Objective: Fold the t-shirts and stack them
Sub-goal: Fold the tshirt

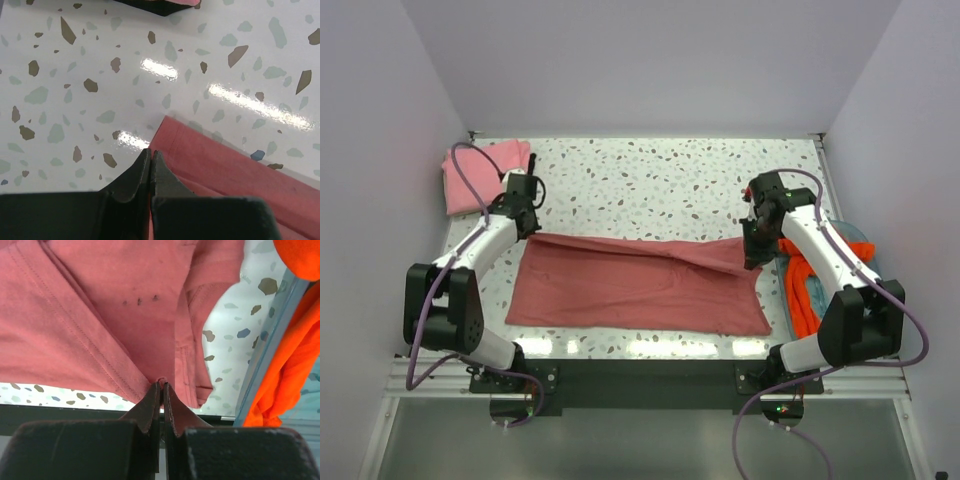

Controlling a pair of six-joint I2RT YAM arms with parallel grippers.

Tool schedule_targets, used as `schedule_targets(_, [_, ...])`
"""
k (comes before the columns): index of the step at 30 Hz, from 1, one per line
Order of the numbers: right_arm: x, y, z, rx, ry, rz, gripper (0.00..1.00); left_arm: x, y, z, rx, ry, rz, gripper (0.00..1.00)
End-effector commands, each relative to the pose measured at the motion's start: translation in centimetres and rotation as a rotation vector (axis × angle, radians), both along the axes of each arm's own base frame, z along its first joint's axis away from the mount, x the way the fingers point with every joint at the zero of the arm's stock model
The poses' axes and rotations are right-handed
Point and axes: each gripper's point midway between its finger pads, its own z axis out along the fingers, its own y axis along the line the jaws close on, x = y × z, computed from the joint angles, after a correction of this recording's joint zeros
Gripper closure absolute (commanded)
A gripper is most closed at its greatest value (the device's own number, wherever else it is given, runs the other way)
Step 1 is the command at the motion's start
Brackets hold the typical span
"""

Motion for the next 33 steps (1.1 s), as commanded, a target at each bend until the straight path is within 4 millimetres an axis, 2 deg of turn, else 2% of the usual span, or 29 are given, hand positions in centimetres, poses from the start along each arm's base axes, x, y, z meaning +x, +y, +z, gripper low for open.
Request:
schedule_targets(1, [-1.1,-0.9,0.4,-0.047,0.025,-0.004,1.00,-0.4,1.3,2.1,0.022,-0.086,0.070,1.00])
schedule_targets(12, [-2.1,-1.2,-0.7,-0.075,0.085,0.002,1.00,-4.4,1.6,0.5,-0.003,-0.039,0.120,1.00])
schedule_targets(25, [-3.9,-0.9,-1.8,-0.108,0.166,0.000,1.00,-7.7,2.6,-0.9,0.029,0.027,0.187,1.00])
schedule_targets(26, [-4.5,-1.1,-2.0,-0.124,0.186,-0.003,1.00,-8.2,2.7,-1.1,0.027,0.032,0.207,0.86])
schedule_targets(27, [-4.8,-1.2,-2.0,-0.129,0.192,-0.018,1.00,-8.6,2.8,-1.1,0.026,0.035,0.218,0.78])
schedule_targets(28, [-5.2,-1.3,-2.0,-0.131,0.202,-0.023,0.92,-9.3,2.9,-1.2,0.028,0.050,0.236,0.69])
schedule_targets(29, [-5.5,-1.3,-1.8,-0.132,0.198,-0.029,0.83,-9.7,2.9,-1.0,0.013,0.031,0.255,0.48])
schedule_targets(30, [-5.6,-1.3,-1.6,-0.132,0.195,-0.035,0.72,-9.9,2.9,-0.8,0.007,0.020,0.266,0.37])
schedule_targets(31, [-5.7,-1.4,-1.3,-0.133,0.189,-0.039,0.61,-10.1,2.9,-0.2,-0.004,-0.007,0.279,0.27])
schedule_targets(32, [-5.6,-1.4,-1.0,-0.131,0.177,-0.038,0.58,-10.0,2.8,0.2,-0.010,-0.021,0.277,0.18])
schedule_targets(33, [-4.8,-1.2,-0.3,-0.124,0.146,-0.041,0.55,-9.7,2.7,0.6,-0.021,-0.037,0.276,0.17])
